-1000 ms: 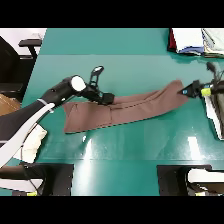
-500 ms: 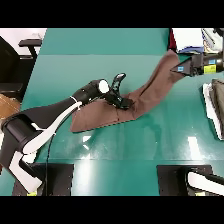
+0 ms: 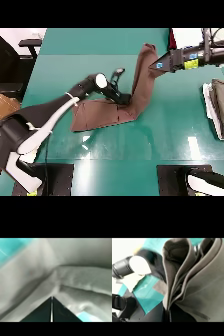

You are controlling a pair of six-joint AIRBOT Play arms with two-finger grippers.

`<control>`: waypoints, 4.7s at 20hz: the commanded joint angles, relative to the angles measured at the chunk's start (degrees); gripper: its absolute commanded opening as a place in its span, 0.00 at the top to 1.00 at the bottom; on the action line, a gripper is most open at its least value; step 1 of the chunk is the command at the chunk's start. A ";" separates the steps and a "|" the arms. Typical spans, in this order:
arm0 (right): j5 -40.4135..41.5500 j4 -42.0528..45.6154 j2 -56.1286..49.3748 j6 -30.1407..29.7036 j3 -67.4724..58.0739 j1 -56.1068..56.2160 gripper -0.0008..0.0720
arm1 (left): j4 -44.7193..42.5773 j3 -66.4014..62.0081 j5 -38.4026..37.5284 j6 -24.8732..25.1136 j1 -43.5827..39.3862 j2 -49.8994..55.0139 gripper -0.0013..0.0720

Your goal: Fold the shirts.

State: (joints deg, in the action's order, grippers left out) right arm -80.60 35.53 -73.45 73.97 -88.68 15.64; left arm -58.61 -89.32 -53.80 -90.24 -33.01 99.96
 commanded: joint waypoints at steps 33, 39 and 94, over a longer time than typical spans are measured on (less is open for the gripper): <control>15.91 0.02 -25.24 -0.39 20.44 7.98 0.15 | -16.79 -0.26 -12.66 -0.09 30.01 -37.94 0.94; 16.15 -2.36 -31.58 -2.47 8.98 14.64 0.96 | -17.57 -0.26 -12.31 0.57 27.63 -37.94 0.95; 8.74 33.64 9.27 1.90 19.76 -74.99 0.19 | -15.78 -0.26 -7.43 0.24 9.77 -37.94 0.94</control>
State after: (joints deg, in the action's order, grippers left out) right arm -71.37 68.69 -65.91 75.81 -74.50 -55.90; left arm -74.37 -89.58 -61.21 -90.00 -23.20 62.02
